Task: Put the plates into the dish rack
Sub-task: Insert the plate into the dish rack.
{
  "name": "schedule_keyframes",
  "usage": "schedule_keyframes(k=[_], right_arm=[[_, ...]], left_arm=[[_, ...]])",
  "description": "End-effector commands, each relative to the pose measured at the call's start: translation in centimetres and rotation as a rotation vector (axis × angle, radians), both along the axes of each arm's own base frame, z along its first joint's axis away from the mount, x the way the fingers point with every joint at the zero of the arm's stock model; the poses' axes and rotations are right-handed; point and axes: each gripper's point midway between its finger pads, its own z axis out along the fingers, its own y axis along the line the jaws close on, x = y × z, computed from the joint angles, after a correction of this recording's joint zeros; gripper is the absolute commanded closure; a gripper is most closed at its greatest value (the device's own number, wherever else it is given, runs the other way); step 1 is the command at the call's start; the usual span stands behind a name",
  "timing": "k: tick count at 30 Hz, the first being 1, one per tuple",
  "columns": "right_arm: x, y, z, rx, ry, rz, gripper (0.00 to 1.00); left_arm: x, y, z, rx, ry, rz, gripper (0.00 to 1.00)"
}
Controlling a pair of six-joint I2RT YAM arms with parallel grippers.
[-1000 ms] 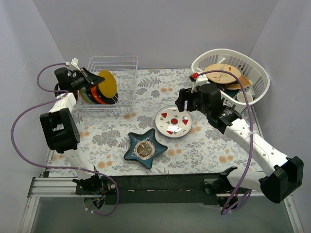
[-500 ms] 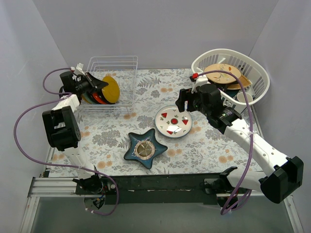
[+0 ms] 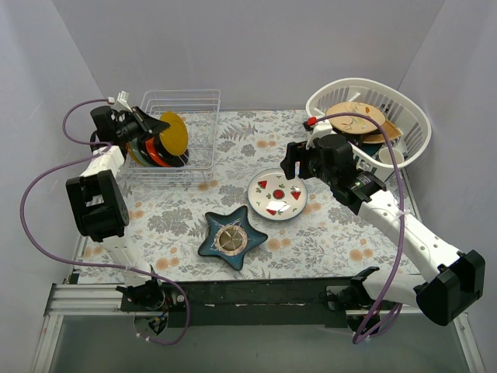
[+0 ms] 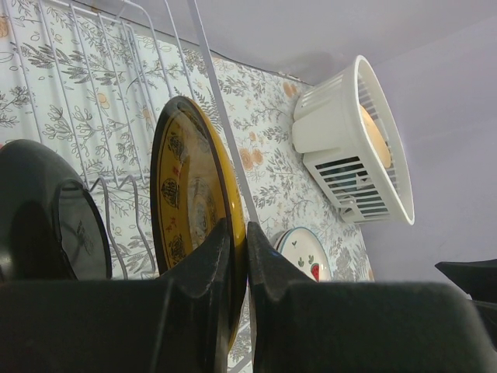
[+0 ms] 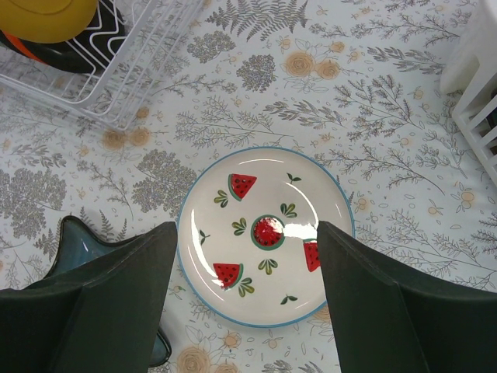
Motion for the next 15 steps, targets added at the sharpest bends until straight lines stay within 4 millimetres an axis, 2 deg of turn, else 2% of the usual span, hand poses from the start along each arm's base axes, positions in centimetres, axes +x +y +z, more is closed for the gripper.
schedule_keyframes(k=[1,15], right_arm=[[0.3,0.0,0.8,0.028,-0.031,-0.004,0.19],[0.5,0.5,0.3,0.035,-0.016,0.008,0.19]], left_arm=[[-0.2,0.2,3.7,0.027,-0.086,-0.005,1.00],[-0.4,1.4,4.8,0.030,-0.106,0.008,1.00]])
